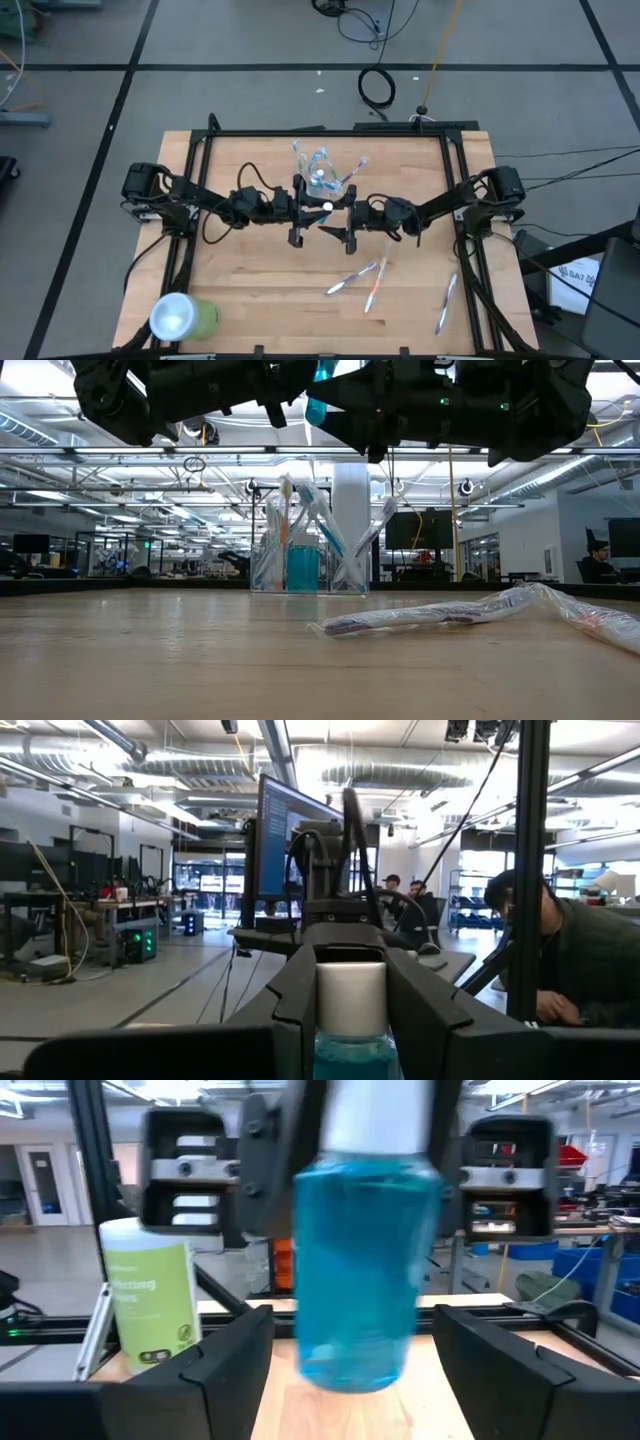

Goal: Pick & Place toothbrushing station
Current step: Put the mouthwash into the middle section of the transparent organizer

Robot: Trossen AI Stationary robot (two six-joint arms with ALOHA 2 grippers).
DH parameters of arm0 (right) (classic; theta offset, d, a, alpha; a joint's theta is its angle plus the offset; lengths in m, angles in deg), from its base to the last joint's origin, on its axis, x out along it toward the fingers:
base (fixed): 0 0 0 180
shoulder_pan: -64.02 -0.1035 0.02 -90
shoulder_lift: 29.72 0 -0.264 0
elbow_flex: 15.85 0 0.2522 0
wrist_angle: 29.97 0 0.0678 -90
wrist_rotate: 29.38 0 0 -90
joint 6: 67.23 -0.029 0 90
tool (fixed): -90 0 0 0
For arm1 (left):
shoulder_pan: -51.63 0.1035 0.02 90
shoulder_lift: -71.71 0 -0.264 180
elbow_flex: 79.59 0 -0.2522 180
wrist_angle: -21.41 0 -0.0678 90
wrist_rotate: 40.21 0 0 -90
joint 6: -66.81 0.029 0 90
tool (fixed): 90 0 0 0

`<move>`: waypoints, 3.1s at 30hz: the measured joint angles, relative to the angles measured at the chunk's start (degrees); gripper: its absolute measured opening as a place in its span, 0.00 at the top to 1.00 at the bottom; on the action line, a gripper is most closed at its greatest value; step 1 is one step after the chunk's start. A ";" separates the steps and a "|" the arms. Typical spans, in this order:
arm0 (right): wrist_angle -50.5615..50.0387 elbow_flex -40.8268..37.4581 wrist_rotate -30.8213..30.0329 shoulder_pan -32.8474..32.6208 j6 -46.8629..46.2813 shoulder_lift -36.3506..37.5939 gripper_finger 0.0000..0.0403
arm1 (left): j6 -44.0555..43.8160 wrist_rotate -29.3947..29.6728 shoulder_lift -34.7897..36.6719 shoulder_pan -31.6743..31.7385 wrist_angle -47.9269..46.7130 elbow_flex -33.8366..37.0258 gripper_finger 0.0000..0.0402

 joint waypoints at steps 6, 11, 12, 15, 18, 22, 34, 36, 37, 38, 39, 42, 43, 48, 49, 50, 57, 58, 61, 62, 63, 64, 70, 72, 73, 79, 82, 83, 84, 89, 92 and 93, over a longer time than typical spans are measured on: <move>-0.25 0.00 0.21 0.26 -0.66 0.07 0.44 | 0.23 0.00 0.00 0.00 -0.06 0.00 0.79; -0.16 0.00 0.20 0.28 -0.33 0.07 0.56 | 0.40 0.09 0.00 0.00 -0.19 0.00 0.79; -0.18 0.00 0.17 0.28 -0.33 0.07 0.58 | 0.46 0.09 0.00 0.00 -0.21 0.00 0.79; -0.23 0.00 0.18 0.37 -0.28 0.07 0.63 | 0.49 0.19 0.00 0.00 -0.21 0.00 0.79; -0.51 0.00 0.19 0.41 -0.22 0.09 0.63 | 0.94 0.36 0.00 0.00 -0.30 0.02 0.79; -0.67 0.00 0.41 0.39 -0.05 0.09 0.61 | 1.46 1.53 0.00 -0.09 -0.34 0.02 0.73; -2.60 -0.04 -0.23 0.45 0.40 0.09 0.62 | 3.36 2.72 0.79 0.34 -5.31 0.02 0.61; -4.34 -0.04 -0.33 0.56 1.09 0.67 0.62 | 3.93 3.02 2.11 0.52 -8.51 0.02 0.61; -5.94 -0.04 -0.29 0.68 1.42 1.18 0.62 | 3.91 3.01 3.03 0.55 -10.63 0.02 0.61; -7.26 -0.04 -0.16 0.85 1.52 1.56 0.62 | 3.91 3.23 4.05 0.55 -12.80 0.02 0.61; -8.87 -0.04 -0.24 0.92 1.41 2.06 0.62 | 3.87 3.45 5.28 0.58 -15.39 0.02 0.61; -13.34 -0.04 -0.28 1.33 0.98 4.29 0.62 | 3.20 4.17 9.28 0.91 -23.15 0.02 0.61; -14.48 -0.04 -0.40 1.41 0.96 5.01 0.62 | 2.42 4.60 10.69 1.03 -25.97 0.02 0.61; -19.87 -0.04 -1.10 1.52 1.01 7.75 0.61 | -2.70 4.98 14.75 2.24 -34.20 0.01 0.61; -20.76 -0.02 -1.15 1.55 1.05 8.17 0.61 | -2.81 4.50 14.98 2.34 -34.35 0.00 0.61; -21.52 -0.02 -1.46 1.63 1.07 8.51 0.62 | -2.82 3.97 15.04 2.36 -34.50 0.00 0.60; -23.71 -0.02 -2.92 1.63 1.38 8.76 0.62 | -4.18 3.22 14.91 2.92 -34.33 0.02 0.60; -23.91 -0.02 -3.04 1.65 1.29 8.76 0.62 | -4.57 3.12 14.93 3.07 -34.77 0.02 0.60; -23.97 -0.02 -3.04 1.66 1.37 8.74 0.62 | -4.95 2.89 14.93 3.06 -36.57 0.02 0.60; -23.84 -0.02 -3.04 1.66 1.40 8.74 0.62 | -4.56 2.91 14.91 3.06 -36.81 0.02 0.60; -23.75 -0.02 -3.04 1.66 1.40 8.74 0.62 | -3.96 2.94 14.91 3.06 -36.81 0.02 0.60; -23.70 -0.02 -3.05 1.68 1.40 8.74 0.62 | -3.36 2.95 14.91 3.07 -36.76 0.02 0.59; -23.38 -0.02 -2.91 1.76 1.42 8.74 0.61 | -2.80 3.05 14.40 3.06 -36.15 0.02 0.49; -23.32 -0.02 -2.93 1.92 1.09 8.74 0.62 | -2.96 3.18 13.40 3.06 -35.29 0.02 0.46; -23.40 -0.04 -2.91 1.92 0.99 8.74 0.62 | -2.96 3.19 12.68 3.06 -34.01 0.02 0.45; -23.70 -0.04 -2.93 1.92 0.83 8.74 0.61 | -3.15 3.25 9.71 3.08 -28.90 0.02 0.45; -23.70 -0.04 -2.95 1.94 0.83 8.74 0.61 | -3.15 3.48 9.70 3.10 -28.37 0.02 0.45; -23.75 -0.04 -2.98 1.94 0.83 8.74 0.61 | -3.15 3.52 9.70 3.10 -28.28 0.02 0.45; -23.82 -0.04 -2.98 1.94 0.82 8.74 0.61 | -3.15 3.54 9.70 3.11 -28.35 0.02 0.45; -23.85 -0.04 -3.06 1.96 0.79 8.74 0.61 | -3.15 3.45 9.70 3.10 -28.51 0.02 0.57; -24.02 -0.04 -3.11 2.00 0.04 8.74 0.61 | -3.15 2.86 9.70 3.15 -28.65 0.02 0.66; -24.06 -0.04 -3.09 2.00 -0.50 8.74 0.61 | -3.15 2.58 9.70 3.17 -28.71 0.02 0.68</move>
